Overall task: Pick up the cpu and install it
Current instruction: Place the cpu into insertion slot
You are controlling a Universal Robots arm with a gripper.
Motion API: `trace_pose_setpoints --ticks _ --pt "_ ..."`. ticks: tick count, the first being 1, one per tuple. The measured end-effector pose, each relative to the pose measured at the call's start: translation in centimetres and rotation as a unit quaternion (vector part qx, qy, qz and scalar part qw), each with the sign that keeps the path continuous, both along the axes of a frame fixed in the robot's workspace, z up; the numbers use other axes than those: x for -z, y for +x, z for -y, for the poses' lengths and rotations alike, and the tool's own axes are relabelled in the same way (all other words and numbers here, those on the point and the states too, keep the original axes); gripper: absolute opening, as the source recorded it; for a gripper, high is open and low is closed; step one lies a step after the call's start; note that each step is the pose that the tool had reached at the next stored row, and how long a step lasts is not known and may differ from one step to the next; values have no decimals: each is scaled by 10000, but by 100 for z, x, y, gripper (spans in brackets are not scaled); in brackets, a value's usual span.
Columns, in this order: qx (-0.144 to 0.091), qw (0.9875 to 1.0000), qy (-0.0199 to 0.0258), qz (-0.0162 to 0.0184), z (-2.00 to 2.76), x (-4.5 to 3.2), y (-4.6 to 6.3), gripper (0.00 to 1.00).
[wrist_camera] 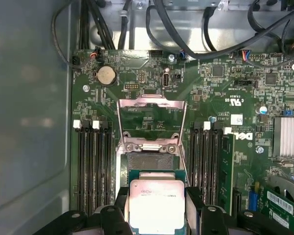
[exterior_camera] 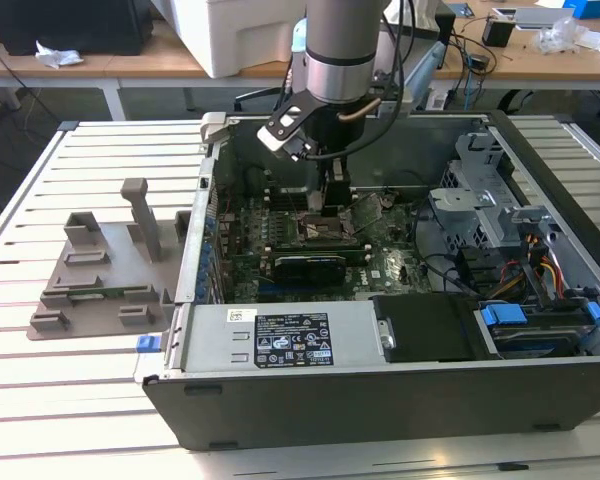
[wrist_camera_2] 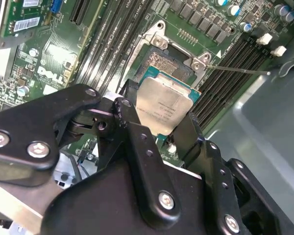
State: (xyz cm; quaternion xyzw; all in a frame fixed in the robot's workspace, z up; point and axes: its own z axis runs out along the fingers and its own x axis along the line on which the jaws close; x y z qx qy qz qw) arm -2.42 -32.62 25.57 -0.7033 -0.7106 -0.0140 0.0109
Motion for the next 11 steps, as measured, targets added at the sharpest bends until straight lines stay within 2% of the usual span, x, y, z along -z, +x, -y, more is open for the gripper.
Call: trace_pose_setpoints --ticks 11 --pt "0 10000 -2 0 0 79 -23 54"
